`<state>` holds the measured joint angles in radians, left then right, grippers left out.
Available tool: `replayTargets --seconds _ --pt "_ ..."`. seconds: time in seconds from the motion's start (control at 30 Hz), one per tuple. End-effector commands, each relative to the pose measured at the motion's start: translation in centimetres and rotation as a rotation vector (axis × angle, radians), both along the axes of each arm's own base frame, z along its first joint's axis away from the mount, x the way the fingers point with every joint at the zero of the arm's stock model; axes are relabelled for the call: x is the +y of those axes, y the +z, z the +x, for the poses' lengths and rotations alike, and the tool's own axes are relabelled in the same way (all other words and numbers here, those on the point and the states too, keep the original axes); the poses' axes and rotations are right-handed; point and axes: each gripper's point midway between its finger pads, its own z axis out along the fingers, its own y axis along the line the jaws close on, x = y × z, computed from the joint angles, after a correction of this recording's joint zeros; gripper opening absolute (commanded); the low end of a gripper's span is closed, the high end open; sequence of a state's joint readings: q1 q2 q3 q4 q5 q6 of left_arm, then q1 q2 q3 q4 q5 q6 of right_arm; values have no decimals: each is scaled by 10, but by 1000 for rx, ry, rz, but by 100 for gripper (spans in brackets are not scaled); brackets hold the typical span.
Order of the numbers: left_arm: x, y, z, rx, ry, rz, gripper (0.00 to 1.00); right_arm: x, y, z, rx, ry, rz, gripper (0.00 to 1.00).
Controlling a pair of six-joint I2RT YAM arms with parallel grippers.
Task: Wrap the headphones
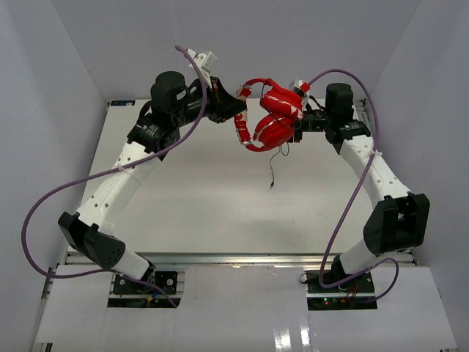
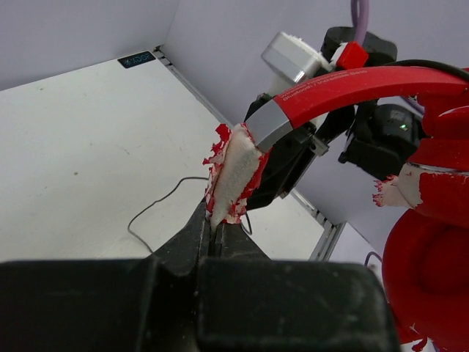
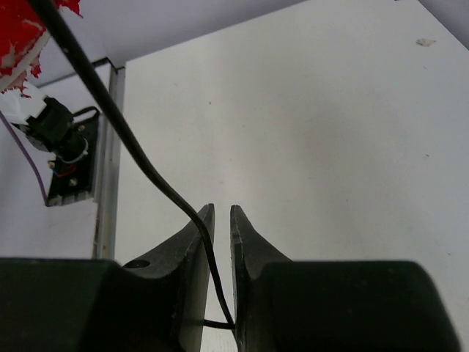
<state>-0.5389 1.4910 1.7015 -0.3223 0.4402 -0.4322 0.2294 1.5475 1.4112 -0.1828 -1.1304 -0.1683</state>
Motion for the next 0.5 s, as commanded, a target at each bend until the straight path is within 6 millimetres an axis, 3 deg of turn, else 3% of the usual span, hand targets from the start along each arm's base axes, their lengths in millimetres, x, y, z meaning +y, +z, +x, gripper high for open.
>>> replayTargets --seconds 0.0,0.3,0.47 --pt "-2 45 -8 1 6 -98 0 11 12 -9 53 109 105 24" --pt "7 81 4 -13 104 -135 0 28 -18 -34 93 224 123 46" --pt "1 86 5 16 86 -163 0 32 -11 -53 47 304 156 58"
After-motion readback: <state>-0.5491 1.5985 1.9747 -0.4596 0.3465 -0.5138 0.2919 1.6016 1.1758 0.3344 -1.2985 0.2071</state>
